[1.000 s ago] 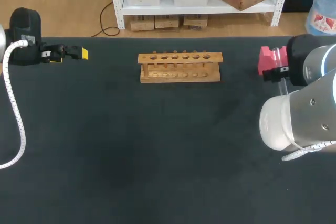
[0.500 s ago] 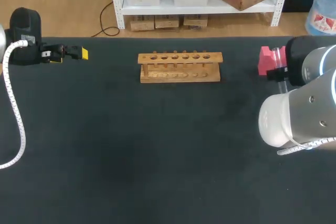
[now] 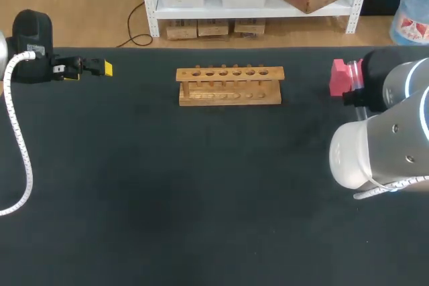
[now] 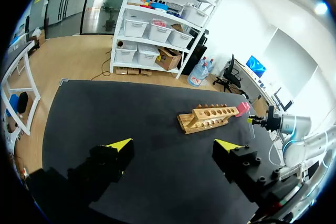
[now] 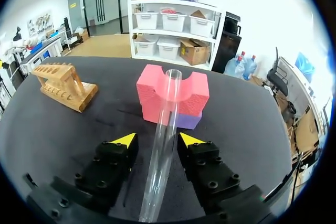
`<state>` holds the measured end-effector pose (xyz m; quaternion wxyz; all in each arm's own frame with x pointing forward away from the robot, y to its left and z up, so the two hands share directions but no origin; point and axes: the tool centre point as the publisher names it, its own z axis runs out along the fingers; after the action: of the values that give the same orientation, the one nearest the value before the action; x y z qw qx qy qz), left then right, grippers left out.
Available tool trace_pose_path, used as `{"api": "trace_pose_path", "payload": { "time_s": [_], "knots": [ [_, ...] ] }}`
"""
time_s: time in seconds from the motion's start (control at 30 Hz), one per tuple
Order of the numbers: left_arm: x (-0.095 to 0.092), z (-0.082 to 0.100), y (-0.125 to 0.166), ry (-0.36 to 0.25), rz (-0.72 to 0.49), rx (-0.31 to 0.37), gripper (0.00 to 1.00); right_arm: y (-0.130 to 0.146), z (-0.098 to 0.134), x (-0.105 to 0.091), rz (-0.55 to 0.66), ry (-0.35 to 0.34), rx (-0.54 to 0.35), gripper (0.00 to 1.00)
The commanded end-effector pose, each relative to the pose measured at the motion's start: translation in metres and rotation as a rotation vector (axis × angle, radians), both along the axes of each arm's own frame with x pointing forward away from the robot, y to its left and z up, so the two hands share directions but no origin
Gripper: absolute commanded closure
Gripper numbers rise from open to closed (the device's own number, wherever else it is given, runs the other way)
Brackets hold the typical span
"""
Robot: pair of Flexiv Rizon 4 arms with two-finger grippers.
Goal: Grasp the test tube, adjust it, and insert it.
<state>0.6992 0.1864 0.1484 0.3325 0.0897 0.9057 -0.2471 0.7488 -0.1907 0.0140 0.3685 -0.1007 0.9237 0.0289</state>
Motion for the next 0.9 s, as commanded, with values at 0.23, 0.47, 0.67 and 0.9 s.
{"api": "trace_pose_path", "payload": {
  "time_s": [0.23,0.47,0.67,0.9],
  "knots": [
    [0.0004,0.0012,-0.0013,0.005,0.004,0.007,0.0,-0.0003,-0.0065,0.0024,0.005,0.015,-0.002,0.61],
    [0.0004,0.0012,-0.0013,0.005,0.004,0.007,0.0,-0.0003,-0.0064,0.0019,0.004,0.015,-0.004,0.86],
    [0.0004,0.0012,-0.0013,0.005,0.004,0.007,0.0,-0.0021,-0.0055,0.0012,-0.005,0.014,-0.003,1.0],
    [0.0004,0.0012,-0.0013,0.005,0.004,0.007,0.0,-0.0043,-0.003,0.0004,-0.021,0.01,-0.001,1.0]
  ]
}}
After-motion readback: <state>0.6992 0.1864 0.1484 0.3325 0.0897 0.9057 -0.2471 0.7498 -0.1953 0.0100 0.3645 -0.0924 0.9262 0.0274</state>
